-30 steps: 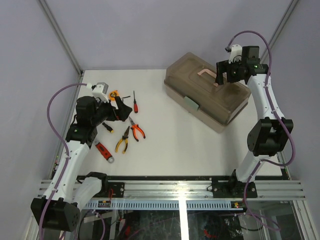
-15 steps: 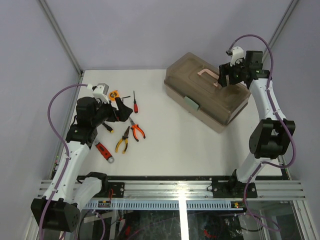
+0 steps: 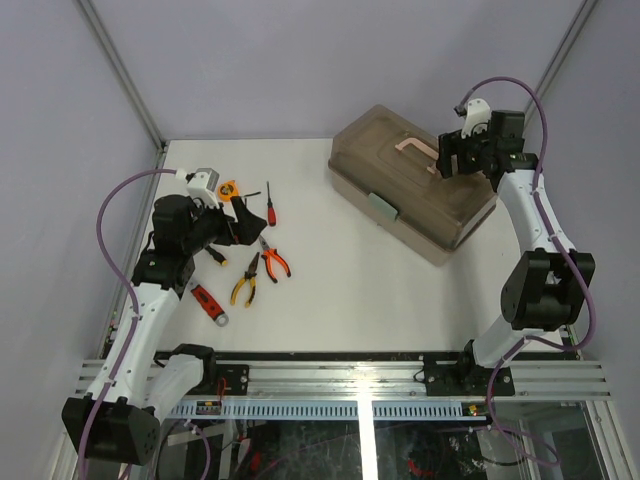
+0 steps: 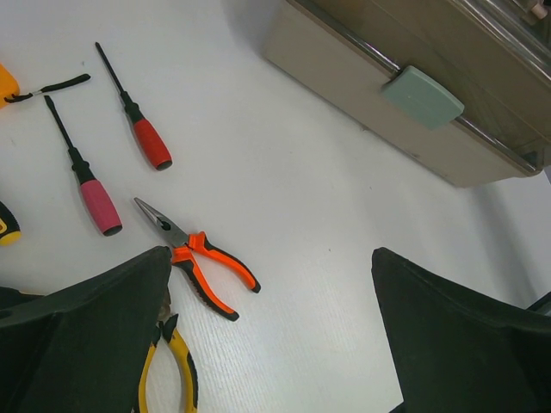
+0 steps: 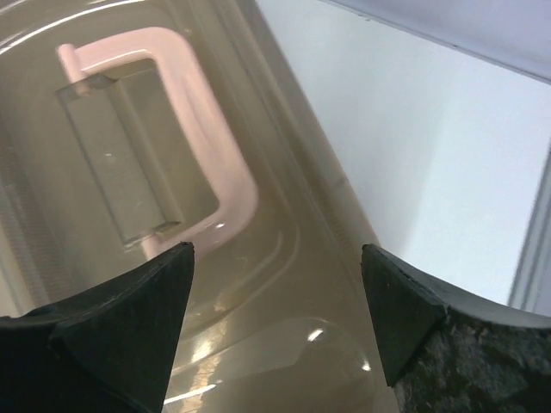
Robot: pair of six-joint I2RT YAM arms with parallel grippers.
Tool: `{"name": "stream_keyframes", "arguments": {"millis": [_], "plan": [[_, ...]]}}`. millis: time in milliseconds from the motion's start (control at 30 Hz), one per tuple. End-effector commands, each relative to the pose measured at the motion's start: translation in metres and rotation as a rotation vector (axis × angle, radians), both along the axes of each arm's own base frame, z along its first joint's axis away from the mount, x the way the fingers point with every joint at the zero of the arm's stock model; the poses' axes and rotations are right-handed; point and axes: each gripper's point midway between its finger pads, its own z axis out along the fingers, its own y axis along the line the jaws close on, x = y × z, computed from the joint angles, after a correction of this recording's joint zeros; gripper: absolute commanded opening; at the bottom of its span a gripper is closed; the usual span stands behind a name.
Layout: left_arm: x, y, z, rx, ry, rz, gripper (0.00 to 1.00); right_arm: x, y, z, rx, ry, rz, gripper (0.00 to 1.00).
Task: Pack the tool kit
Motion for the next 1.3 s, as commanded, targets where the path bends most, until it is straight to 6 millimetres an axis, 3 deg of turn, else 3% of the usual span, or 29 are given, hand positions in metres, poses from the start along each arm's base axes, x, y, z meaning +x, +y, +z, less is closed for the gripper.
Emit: {"name": "stream_keyframes", "arguments": {"millis": [0, 200, 367, 633, 833, 1267], "plan": [[-0.003, -0.001, 0.001, 0.003, -0.019, -0.019, 1.0, -0.081, -0.058, -0.109, -0.218, 0.497, -0.165, 0.86], [-0.006, 0.0, -0.002, 0.01, -0.016, -0.022, 1.0, -0.067, -0.078, -0.101, -0.286, 0.465, -0.206, 0.9], [-0.006, 0.0, -0.003, 0.006, -0.013, -0.02, 1.0, -0.072, -0.057, -0.103, -0.183, 0.489, -0.136, 0.88], [-0.002, -0.005, -0.003, -0.015, -0.003, -0.04, 1.0, -0.119, -0.017, -0.119, -0.005, 0.618, -0.025, 0.82], [0.002, -0.009, -0.004, -0.024, 0.009, -0.059, 1.0, -0.15, -0.004, -0.125, 0.068, 0.698, -0.036, 0.74], [0.005, -0.016, -0.014, -0.086, 0.066, -0.063, 1.0, -0.201, 0.02, -0.102, 0.184, 0.687, -0.102, 0.68]]}}
